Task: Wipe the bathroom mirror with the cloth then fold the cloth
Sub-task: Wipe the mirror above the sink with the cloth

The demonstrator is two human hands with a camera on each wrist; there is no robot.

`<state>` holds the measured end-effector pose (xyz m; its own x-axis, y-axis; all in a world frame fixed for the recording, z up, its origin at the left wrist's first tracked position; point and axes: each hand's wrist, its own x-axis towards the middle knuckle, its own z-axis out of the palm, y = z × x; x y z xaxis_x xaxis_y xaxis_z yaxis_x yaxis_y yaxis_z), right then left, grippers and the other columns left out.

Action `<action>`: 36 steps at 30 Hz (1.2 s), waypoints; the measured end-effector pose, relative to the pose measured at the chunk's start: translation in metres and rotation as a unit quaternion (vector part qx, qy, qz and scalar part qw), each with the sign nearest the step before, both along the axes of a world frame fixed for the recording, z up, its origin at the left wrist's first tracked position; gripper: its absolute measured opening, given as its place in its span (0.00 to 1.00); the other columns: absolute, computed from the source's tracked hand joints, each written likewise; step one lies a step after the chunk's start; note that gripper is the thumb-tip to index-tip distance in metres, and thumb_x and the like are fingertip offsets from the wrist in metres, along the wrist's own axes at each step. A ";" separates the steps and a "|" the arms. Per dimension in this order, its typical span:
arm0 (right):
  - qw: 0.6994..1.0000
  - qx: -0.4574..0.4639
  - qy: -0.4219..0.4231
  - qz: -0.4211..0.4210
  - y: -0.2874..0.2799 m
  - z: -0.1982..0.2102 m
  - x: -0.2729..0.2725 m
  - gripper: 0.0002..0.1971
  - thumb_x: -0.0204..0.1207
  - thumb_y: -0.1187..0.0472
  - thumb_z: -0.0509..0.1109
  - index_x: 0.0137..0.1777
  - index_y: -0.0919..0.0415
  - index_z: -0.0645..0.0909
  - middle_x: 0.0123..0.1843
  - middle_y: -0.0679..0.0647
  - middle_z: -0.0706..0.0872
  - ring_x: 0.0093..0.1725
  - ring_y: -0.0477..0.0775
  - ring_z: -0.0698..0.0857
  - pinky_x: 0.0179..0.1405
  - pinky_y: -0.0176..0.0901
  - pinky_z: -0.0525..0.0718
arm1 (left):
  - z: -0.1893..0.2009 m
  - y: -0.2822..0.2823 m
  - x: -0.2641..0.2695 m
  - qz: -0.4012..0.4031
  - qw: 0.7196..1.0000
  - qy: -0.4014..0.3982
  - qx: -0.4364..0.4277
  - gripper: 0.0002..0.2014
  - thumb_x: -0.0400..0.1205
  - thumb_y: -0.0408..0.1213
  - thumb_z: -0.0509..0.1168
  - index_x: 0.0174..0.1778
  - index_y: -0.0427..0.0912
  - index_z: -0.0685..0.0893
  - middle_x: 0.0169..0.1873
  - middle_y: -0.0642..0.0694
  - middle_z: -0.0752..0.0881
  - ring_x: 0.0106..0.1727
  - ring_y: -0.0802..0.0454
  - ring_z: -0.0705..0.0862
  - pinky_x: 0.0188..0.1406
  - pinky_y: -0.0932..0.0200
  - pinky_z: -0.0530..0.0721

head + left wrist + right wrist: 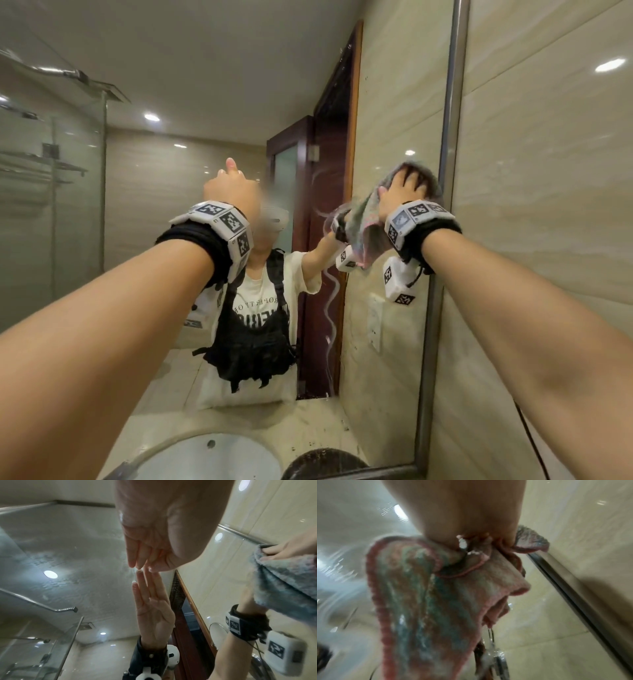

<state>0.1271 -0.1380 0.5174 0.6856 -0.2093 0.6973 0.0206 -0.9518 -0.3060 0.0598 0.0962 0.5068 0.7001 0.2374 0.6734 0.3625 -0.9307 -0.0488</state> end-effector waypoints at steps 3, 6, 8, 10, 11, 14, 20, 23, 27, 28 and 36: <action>0.980 -0.165 -0.041 -0.107 0.003 -0.001 -0.010 0.24 0.85 0.51 0.54 0.74 0.66 0.68 0.71 0.63 0.73 0.70 0.63 0.71 0.69 0.55 0.67 | -0.001 0.000 -0.001 -0.004 1.000 -0.004 0.004 0.27 0.82 0.39 0.55 0.79 0.41 0.65 0.81 0.37 0.54 0.77 0.41 0.66 0.65 0.48 0.76; 0.968 -0.206 -0.093 -0.104 -0.002 -0.007 -0.008 0.23 0.82 0.50 0.58 0.72 0.64 0.70 0.75 0.61 0.65 0.76 0.61 0.62 0.74 0.60 0.62 | -0.001 0.000 -0.005 -0.006 1.000 -0.013 0.009 0.26 0.81 0.38 0.56 0.77 0.40 0.68 0.81 0.37 0.56 0.76 0.41 0.67 0.64 0.49 0.76; 0.981 -0.159 -0.105 -0.039 -0.005 -0.012 -0.004 0.29 0.82 0.49 0.60 0.77 0.66 0.65 0.83 0.59 0.53 0.82 0.62 0.51 0.79 0.59 0.56 | -0.002 0.000 -0.006 -0.004 1.000 -0.016 0.019 0.24 0.81 0.38 0.57 0.75 0.40 0.71 0.81 0.37 0.56 0.75 0.41 0.68 0.63 0.49 0.77; 0.989 -0.127 -0.078 0.018 -0.001 -0.016 -0.001 0.32 0.84 0.51 0.56 0.81 0.69 0.55 0.85 0.60 0.44 0.84 0.62 0.45 0.82 0.55 0.51 | -0.002 -0.002 -0.007 0.002 1.000 -0.016 0.027 0.22 0.82 0.39 0.58 0.73 0.40 0.73 0.80 0.37 0.58 0.74 0.41 0.70 0.60 0.49 0.78; 0.990 -0.118 -0.071 0.032 0.004 -0.017 -0.001 0.32 0.84 0.51 0.54 0.82 0.69 0.52 0.85 0.62 0.43 0.84 0.63 0.44 0.83 0.54 0.49 | -0.001 -0.002 -0.007 0.003 0.999 -0.019 0.031 0.22 0.82 0.39 0.58 0.72 0.40 0.74 0.79 0.37 0.61 0.73 0.41 0.71 0.58 0.50 0.79; 0.984 -0.151 -0.078 0.056 0.030 -0.023 -0.004 0.30 0.85 0.52 0.46 0.81 0.71 0.49 0.84 0.68 0.43 0.83 0.66 0.42 0.83 0.58 0.44 | 0.000 -0.002 -0.003 0.002 0.999 -0.019 0.040 0.20 0.82 0.39 0.58 0.70 0.41 0.76 0.77 0.37 0.66 0.70 0.42 0.74 0.57 0.52 0.78; 0.939 -0.288 -0.089 0.164 0.090 -0.017 -0.028 0.31 0.85 0.57 0.52 0.82 0.68 0.43 0.84 0.64 0.36 0.83 0.62 0.37 0.80 0.51 0.36 | 0.000 0.004 -0.001 -0.011 0.999 -0.019 0.039 0.19 0.82 0.38 0.59 0.69 0.40 0.77 0.79 0.35 0.60 0.69 0.41 0.74 0.57 0.49 0.80; 0.932 -0.321 -0.070 0.152 0.098 -0.017 -0.026 0.32 0.86 0.55 0.50 0.82 0.67 0.40 0.83 0.63 0.33 0.83 0.62 0.34 0.81 0.53 0.36 | -0.005 0.006 0.001 -0.023 0.999 -0.031 0.024 0.21 0.83 0.37 0.58 0.72 0.38 0.74 0.81 0.37 0.56 0.75 0.41 0.68 0.61 0.48 0.78; 0.922 -0.354 -0.059 0.147 0.089 -0.021 -0.025 0.33 0.86 0.53 0.50 0.83 0.65 0.38 0.84 0.62 0.33 0.83 0.61 0.34 0.81 0.54 0.37 | -0.012 0.009 0.010 -0.067 0.994 -0.075 -0.046 0.26 0.85 0.37 0.52 0.79 0.34 0.61 0.83 0.40 0.50 0.80 0.44 0.59 0.67 0.46 0.74; 0.924 -0.347 -0.057 0.149 0.086 -0.022 -0.025 0.33 0.86 0.52 0.50 0.83 0.65 0.38 0.84 0.61 0.33 0.83 0.61 0.34 0.81 0.54 0.37 | -0.013 0.008 0.010 -0.077 0.992 -0.083 -0.061 0.26 0.85 0.37 0.51 0.80 0.34 0.59 0.83 0.41 0.49 0.80 0.45 0.59 0.68 0.46 0.73; 0.954 -0.263 -0.019 0.141 0.077 -0.034 -0.019 0.36 0.85 0.51 0.52 0.82 0.63 0.35 0.83 0.58 0.30 0.82 0.60 0.32 0.80 0.56 0.35 | -0.047 0.008 -0.014 -0.106 0.989 -0.098 0.020 0.33 0.84 0.33 0.52 0.82 0.32 0.44 0.82 0.35 0.42 0.83 0.41 0.47 0.82 0.47 0.53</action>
